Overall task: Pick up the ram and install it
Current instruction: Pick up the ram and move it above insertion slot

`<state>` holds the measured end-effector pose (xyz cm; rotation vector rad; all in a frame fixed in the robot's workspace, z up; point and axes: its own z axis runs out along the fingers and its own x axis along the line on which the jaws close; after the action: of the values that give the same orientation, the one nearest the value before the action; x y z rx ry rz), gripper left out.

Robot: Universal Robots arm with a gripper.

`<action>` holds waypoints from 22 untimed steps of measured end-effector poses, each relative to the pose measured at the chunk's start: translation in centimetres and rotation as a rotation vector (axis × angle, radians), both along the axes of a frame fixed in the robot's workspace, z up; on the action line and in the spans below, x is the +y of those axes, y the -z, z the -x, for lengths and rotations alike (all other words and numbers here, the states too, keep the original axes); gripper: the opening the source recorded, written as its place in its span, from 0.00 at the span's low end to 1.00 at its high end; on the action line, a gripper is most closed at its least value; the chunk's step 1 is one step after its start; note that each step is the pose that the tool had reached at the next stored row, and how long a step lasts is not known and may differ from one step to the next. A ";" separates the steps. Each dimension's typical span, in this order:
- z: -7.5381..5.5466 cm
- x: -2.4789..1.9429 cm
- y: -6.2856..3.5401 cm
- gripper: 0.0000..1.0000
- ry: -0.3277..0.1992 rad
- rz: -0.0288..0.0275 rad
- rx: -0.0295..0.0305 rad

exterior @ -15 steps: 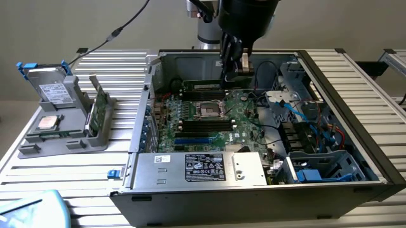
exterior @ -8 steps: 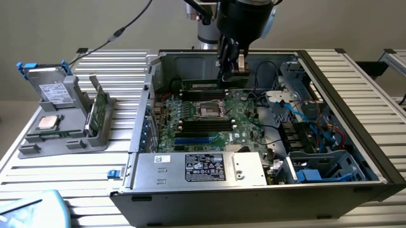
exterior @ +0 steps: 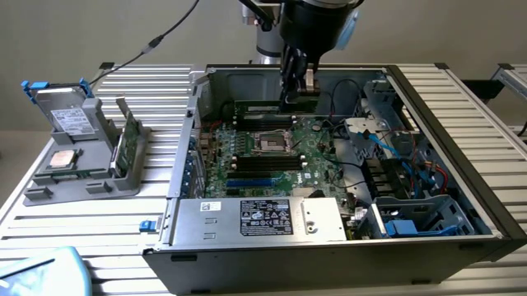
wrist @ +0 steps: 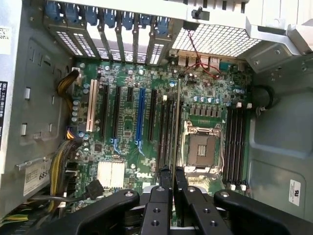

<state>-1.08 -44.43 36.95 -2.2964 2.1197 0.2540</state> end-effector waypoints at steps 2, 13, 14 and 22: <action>-0.1 0.35 0.12 0.14 0.000 -0.0001 0.0015; -0.9 1.80 1.29 0.14 0.001 0.0033 0.0124; -1.0 1.89 1.41 0.14 0.001 0.0045 0.0132; -1.1 2.64 1.98 0.14 0.004 0.0154 0.0190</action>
<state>0.06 -41.79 34.97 -2.3067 2.1427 0.2613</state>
